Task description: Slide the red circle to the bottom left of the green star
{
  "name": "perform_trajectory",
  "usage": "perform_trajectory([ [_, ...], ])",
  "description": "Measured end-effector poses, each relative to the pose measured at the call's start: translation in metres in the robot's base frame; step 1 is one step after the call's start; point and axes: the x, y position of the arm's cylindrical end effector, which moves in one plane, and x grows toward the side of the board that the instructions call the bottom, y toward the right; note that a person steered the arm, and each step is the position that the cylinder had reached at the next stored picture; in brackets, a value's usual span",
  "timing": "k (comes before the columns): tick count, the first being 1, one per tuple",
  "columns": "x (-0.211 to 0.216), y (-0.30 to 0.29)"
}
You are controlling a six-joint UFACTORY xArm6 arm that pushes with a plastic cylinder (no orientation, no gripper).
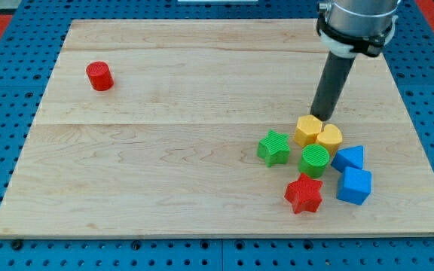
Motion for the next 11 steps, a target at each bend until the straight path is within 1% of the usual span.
perform_trajectory([
  [1,-0.073,-0.005],
  [2,-0.144,-0.1],
  [3,-0.195,-0.237],
  [4,-0.173,-0.358],
  [5,-0.09,-0.351],
  [6,-0.01,-0.309],
  [7,-0.038,-0.319],
  [8,-0.028,-0.37],
  [9,0.058,-0.335],
  [10,0.066,-0.293],
  [11,0.043,-0.359],
])
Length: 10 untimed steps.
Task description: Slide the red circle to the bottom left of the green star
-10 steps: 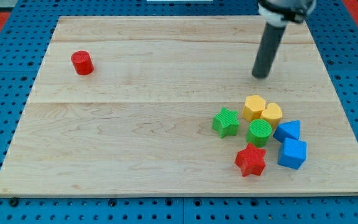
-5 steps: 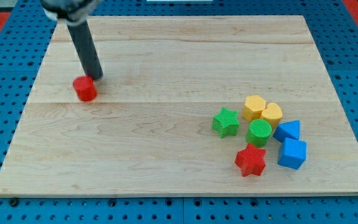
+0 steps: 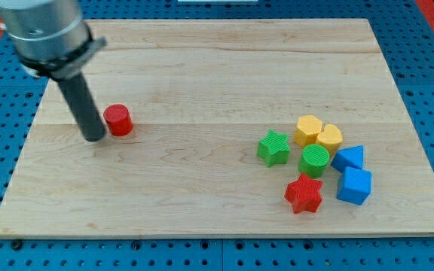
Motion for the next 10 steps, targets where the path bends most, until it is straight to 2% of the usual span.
perform_trajectory([
  [1,-0.015,-0.022],
  [2,-0.031,0.016],
  [3,0.017,0.118],
  [4,0.03,0.128],
  [5,0.007,0.096],
  [6,-0.017,0.1],
  [7,0.028,0.178],
  [8,0.05,0.197],
  [9,0.064,0.167],
  [10,0.094,0.199],
])
